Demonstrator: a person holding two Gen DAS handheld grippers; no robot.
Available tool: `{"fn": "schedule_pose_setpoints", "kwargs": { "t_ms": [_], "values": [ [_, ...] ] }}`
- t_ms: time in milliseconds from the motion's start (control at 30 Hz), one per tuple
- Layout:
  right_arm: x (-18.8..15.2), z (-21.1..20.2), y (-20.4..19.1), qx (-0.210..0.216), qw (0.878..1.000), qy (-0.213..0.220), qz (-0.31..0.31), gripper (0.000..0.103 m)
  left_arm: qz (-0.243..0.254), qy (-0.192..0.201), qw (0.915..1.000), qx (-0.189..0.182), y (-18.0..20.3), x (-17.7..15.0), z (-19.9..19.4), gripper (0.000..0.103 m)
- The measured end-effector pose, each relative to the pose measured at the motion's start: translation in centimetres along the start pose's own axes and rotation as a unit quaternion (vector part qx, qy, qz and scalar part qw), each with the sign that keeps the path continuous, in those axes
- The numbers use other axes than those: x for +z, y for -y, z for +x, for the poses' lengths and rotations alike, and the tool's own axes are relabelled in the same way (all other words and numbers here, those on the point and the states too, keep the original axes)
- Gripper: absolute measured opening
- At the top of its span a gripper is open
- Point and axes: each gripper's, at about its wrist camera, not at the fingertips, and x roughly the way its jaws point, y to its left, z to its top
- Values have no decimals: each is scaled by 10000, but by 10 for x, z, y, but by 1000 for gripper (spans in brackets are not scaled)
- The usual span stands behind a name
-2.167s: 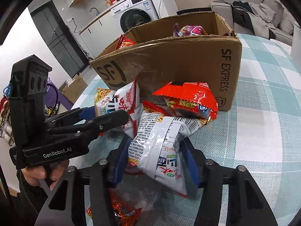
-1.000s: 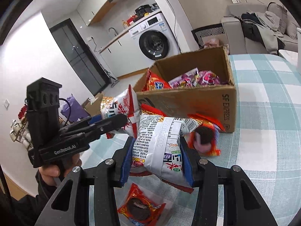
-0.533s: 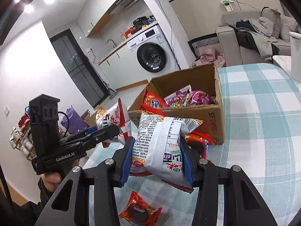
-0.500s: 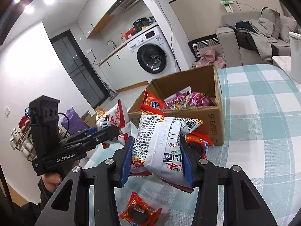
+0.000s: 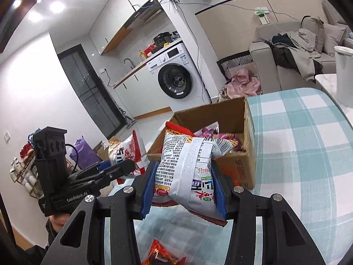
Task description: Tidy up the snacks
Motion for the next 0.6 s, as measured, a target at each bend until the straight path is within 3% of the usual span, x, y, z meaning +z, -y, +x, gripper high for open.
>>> {"fn": "schedule_pose_setpoints", "kwargs": {
  "t_ms": [600],
  "values": [
    [38, 7, -1, -206, 9996, 182, -47, 46, 48, 114, 9998, 154, 10, 45, 26, 54]
  ]
}}
